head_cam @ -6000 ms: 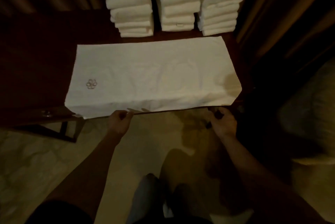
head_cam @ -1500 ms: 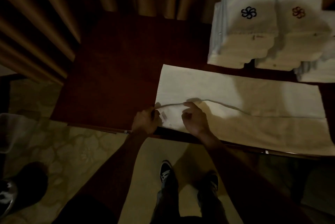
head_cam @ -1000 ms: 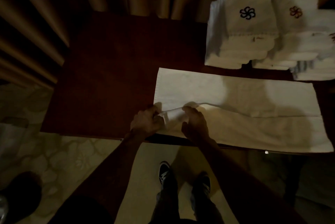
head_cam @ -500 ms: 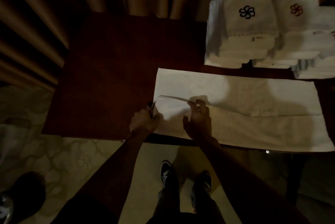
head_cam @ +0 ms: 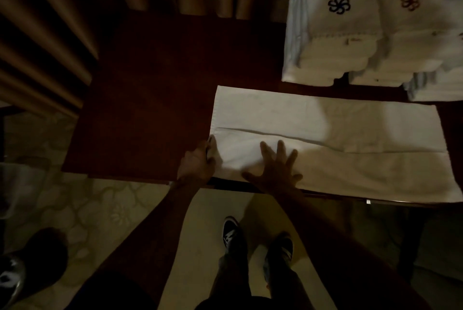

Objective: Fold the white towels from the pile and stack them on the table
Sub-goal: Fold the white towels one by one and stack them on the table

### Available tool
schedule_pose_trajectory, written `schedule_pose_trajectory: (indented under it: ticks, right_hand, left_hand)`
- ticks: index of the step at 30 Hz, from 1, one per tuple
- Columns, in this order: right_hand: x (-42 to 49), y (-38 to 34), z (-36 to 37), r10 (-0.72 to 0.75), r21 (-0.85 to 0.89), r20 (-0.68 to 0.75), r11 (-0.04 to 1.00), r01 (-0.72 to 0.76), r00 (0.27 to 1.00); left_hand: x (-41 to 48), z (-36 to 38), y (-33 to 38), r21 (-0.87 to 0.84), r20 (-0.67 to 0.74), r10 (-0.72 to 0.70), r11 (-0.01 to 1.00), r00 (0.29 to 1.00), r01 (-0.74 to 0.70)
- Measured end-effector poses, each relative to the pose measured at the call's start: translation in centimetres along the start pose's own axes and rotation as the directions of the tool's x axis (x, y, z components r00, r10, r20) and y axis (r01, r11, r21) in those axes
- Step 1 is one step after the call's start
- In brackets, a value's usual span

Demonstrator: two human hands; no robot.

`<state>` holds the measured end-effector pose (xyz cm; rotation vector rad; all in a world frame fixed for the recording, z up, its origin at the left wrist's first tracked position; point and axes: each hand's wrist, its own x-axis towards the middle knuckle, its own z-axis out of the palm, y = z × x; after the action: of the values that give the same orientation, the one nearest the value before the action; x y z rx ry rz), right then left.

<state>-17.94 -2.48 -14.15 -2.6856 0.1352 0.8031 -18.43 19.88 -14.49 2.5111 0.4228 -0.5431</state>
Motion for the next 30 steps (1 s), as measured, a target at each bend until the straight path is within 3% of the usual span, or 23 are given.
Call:
schedule_pose_trajectory:
  ticks: [4, 11, 14, 21, 25, 30]
  right_hand:
    - [-0.4, 0.8, -0.8, -0.045, -0.003, -0.065, 0.999, 0.045, 0.997]
    - [-1.1, 5.5, -4.8, -0.122, 0.147, -0.232, 0.976, 0.159, 0.965]
    - [-1.4, 9.4, -6.1, -0.114, 0.201, -0.340, 0.961, 0.190, 0.934]
    - [-0.9, 21.6, -9.5, -0.037, 0.229, -0.431, 0.962, 0.149, 0.902]
    - [-0.2, 29.3, -12.5, 0.049, 0.261, -0.465, 0.962, 0.085, 0.884]
    - [1.6, 37.6, -16.3, 0.112, 0.216, -0.476, 0.976, -0.008, 0.872]
  left_hand:
    - [-0.8, -0.3, 1.5, 0.213, -0.067, 0.015, 0.977, 0.998, -0.001]
    - [-0.9, 1.1, 6.9, 0.263, -0.152, 0.192, 0.953, 0.969, -0.148]
    - [-0.9, 3.4, 10.7, 0.207, -0.127, 0.328, 0.932, 0.936, -0.299]
    - [-1.4, 10.2, 21.7, 0.179, -0.060, 0.485, 0.865, 0.872, -0.469]
    - [-1.3, 14.2, 29.1, 0.212, 0.023, 0.537, 0.822, 0.843, -0.529]
    - [-0.3, 18.7, 36.2, 0.377, 0.172, 0.513, 0.754, 0.841, -0.537]
